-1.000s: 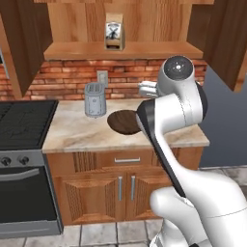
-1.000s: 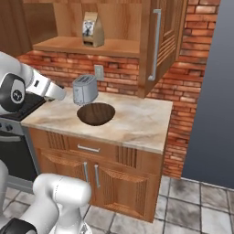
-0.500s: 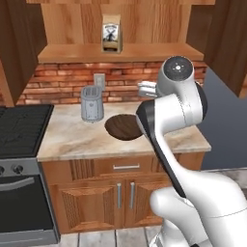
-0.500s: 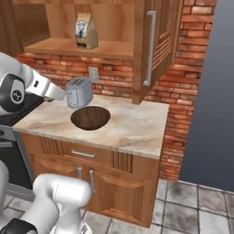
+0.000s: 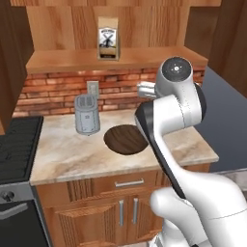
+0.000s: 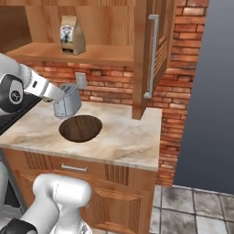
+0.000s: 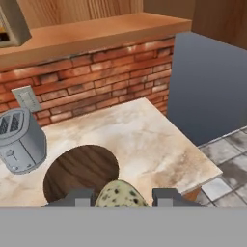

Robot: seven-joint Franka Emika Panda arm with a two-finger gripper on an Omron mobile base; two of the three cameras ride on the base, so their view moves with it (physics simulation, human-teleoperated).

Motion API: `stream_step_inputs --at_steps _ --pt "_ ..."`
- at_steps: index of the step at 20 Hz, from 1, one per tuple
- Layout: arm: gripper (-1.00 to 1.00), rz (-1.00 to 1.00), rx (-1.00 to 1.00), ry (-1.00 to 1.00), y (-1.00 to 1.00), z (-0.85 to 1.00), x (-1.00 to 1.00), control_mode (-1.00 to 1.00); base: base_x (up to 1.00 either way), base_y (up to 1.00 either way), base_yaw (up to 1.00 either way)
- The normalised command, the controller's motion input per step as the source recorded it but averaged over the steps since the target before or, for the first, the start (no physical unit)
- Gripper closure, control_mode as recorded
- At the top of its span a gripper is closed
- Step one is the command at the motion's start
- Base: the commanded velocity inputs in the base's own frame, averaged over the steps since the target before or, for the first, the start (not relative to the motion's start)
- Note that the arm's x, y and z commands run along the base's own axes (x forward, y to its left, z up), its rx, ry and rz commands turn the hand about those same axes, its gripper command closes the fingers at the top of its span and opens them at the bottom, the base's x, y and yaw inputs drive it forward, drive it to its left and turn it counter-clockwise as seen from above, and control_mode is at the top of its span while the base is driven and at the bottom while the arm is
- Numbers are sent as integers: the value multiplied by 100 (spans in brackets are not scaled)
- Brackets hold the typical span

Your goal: Pick the egg and butter from the fridge and place them by the bowl for mixing.

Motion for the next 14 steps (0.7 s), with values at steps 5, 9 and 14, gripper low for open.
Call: stream_step_inputs --at_steps 5,9,14 --pt "100 0 0 0 0 0 0 100 39 0 -7" --pt "100 0 0 0 0 0 0 100 2 -3 0" --pt "100 0 5 11 -17 -21 0 -100 0 -6 0"
